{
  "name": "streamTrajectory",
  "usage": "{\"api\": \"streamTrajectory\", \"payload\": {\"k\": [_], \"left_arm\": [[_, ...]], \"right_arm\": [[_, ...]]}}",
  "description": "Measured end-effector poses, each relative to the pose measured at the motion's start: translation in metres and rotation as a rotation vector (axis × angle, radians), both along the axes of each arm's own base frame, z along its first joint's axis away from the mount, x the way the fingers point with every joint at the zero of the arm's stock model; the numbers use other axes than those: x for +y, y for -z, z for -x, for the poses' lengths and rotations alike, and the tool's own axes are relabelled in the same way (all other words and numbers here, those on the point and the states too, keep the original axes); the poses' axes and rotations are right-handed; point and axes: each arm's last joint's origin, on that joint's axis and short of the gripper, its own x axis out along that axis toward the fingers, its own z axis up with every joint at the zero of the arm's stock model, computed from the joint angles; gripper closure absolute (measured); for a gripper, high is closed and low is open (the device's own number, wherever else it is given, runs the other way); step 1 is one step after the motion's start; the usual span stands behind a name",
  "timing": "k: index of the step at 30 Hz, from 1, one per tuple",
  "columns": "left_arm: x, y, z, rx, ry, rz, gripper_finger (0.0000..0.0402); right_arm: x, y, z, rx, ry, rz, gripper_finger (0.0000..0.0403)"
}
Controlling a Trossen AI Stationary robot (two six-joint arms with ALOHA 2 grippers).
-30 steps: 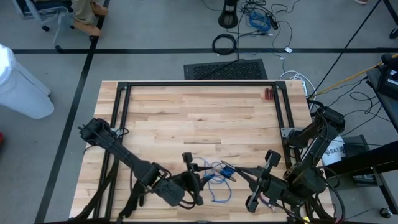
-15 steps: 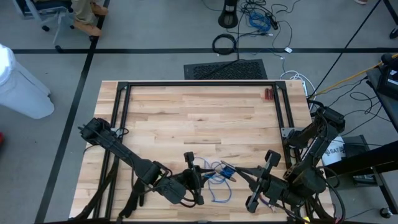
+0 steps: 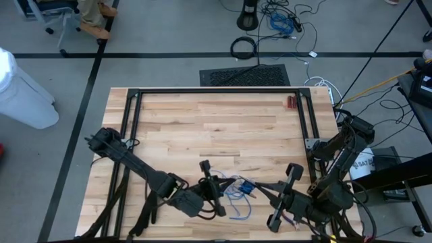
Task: Coil cords
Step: Coil the blue wire onto the black spool
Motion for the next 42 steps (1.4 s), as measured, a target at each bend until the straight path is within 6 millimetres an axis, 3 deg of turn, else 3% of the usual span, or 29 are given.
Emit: {"api": "streamTrajectory", "payload": {"k": [14,29,42], "left_arm": [[0.008,0.021,-0.025,-0.044,-0.003,0.079,0.0400],[0.003,0.013,-0.024,-0.103,0.010,0.074,0.0400],[-0.011,-0.007,-0.008,-0.138,0.072,0.015,0.0400]], "right_arm": [[-0.019,0.017,-0.031,0.059,0.111,-0.042,0.0403],[-0.035,0.040,-0.048,0.168,0.273,-0.007,0.0403],[-0.037,0.048,-0.050,0.205,0.270,0.029,0.0403]]}}
